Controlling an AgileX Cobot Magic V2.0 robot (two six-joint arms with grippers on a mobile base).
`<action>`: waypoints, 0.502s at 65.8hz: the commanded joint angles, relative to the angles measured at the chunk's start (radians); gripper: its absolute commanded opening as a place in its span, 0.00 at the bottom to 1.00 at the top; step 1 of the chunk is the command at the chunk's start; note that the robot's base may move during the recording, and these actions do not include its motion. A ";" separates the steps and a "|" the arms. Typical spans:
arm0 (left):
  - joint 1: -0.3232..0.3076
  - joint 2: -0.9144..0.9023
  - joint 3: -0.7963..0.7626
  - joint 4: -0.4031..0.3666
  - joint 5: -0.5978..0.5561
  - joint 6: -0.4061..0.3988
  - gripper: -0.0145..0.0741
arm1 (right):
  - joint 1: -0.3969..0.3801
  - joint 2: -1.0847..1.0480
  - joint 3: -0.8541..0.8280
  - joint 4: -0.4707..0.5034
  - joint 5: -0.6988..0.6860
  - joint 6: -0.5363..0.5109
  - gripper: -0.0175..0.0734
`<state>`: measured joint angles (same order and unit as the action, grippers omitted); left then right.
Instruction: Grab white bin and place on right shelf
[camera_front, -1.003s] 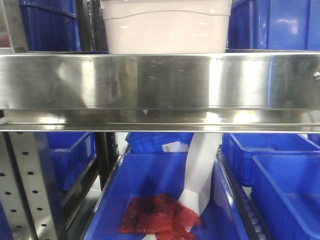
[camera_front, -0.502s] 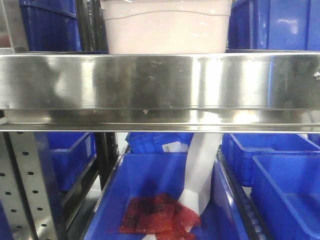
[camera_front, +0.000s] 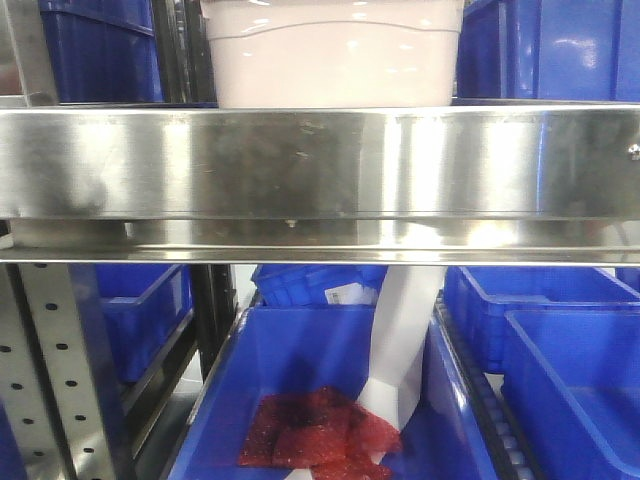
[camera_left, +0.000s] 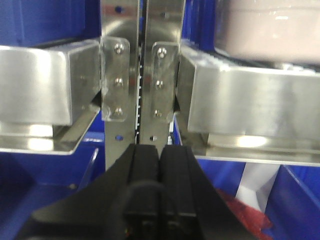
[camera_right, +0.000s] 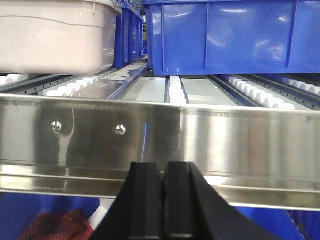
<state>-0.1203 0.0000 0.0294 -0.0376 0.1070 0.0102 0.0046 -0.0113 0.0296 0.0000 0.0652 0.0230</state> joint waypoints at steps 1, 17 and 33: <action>-0.007 -0.025 -0.002 0.003 -0.035 -0.010 0.03 | 0.001 -0.017 -0.001 -0.009 -0.092 0.001 0.25; -0.007 -0.024 -0.002 -0.009 -0.204 -0.010 0.03 | 0.001 -0.017 -0.001 -0.009 -0.091 0.001 0.25; -0.007 -0.024 -0.002 0.000 -0.187 -0.010 0.03 | 0.001 -0.017 -0.001 -0.009 -0.091 0.001 0.25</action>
<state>-0.1203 -0.0115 0.0294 -0.0379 0.0070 0.0102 0.0046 -0.0113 0.0296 0.0000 0.0632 0.0230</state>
